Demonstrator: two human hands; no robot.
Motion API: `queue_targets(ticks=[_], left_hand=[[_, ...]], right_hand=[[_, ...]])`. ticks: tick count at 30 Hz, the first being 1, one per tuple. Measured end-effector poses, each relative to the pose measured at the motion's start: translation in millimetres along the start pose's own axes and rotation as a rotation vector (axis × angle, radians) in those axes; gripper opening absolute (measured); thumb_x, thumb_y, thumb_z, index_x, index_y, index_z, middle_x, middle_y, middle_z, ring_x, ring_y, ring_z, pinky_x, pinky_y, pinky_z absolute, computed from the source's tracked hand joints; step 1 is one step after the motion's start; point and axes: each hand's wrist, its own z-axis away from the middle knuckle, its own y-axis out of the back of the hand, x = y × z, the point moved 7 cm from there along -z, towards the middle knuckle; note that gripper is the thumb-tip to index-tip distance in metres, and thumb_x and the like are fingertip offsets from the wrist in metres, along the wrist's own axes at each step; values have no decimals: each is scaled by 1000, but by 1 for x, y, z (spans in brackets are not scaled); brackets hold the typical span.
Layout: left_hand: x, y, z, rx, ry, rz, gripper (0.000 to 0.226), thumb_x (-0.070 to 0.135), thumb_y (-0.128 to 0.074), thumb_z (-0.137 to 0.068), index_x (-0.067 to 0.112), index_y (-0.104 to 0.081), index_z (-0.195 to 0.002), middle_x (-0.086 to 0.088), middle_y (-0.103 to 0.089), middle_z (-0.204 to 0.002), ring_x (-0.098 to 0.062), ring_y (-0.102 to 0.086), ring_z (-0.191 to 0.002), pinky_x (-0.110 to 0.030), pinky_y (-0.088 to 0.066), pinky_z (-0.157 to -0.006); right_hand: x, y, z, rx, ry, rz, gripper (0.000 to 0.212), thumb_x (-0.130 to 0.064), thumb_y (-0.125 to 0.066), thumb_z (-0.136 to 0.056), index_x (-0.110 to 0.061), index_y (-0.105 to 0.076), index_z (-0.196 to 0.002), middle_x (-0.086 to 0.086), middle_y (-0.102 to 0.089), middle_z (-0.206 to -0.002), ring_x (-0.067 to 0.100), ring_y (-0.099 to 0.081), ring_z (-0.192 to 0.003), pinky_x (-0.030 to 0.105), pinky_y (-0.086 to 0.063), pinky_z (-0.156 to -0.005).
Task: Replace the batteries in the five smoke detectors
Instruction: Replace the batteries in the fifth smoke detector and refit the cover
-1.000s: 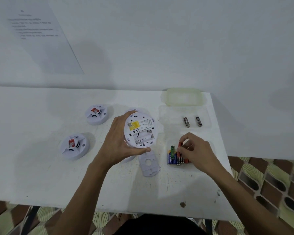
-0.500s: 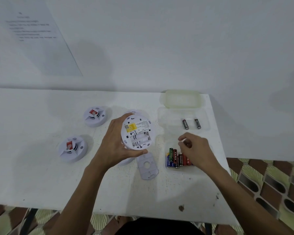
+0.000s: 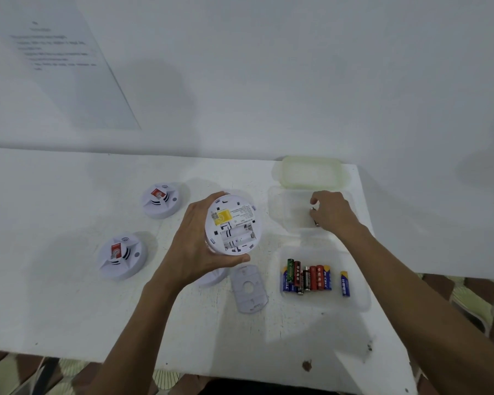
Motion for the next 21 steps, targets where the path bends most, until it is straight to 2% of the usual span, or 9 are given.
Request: queue_targets(ticks=[3,6,11,14,17,21], left_hand=[[0,1,0,11,-13,16,96,66,-73,-58,53,-21,-138,44,-27,-136,16,-28,-126,-7,-22,-106],[0,2,-1,17,-39,14,90,73,-65,-64,53,-20,-139,44,-26,-138,18,-26,-127,-7,-20,-108],[1,6,-3,31,-49,-4,86,76,-60,-65,43,-26,-136,45,-24,-137,19,-25,-127,-7,-20,-107],[0,6,-3,38,-39,8,88,77,-59,-65,35,-29,-136,43,-29,-135,19,-27,-125,-6,-20,-106],[-1,4,-2,42,-28,4,94,75,-64,-63,33,-29,-138,29,-34,-135,17,-28,-125,-8,-21,-106],[-2,2,-3,5,-3,3,97,70,-72,-56,44,-24,-137,28,-33,-134,13,-30,-123,-5,-22,-103]], right_hand=[[4,-9,-7,-48,-35,12,15,-1,-56,-86,-3,-61,-100,17,-65,-99,29,-63,-76,30,-48,-63],[3,-8,-7,-40,-28,-11,11,-2,-57,-86,-5,-58,-96,16,-65,-94,31,-66,-80,32,-51,-65],[-25,24,21,154,50,-313,12,-16,-69,-87,-15,-59,-92,6,-69,-79,18,-64,-67,25,-46,-52],[-50,42,55,212,117,-592,14,-18,-72,-85,-17,-60,-91,1,-71,-78,16,-68,-73,30,-55,-66],[-74,52,89,235,187,-794,15,-15,-73,-84,-18,-60,-91,-3,-71,-77,14,-70,-75,35,-57,-75],[-114,51,125,205,397,-820,20,-8,-72,-85,-15,-58,-97,-7,-72,-87,6,-69,-81,18,-55,-75]])
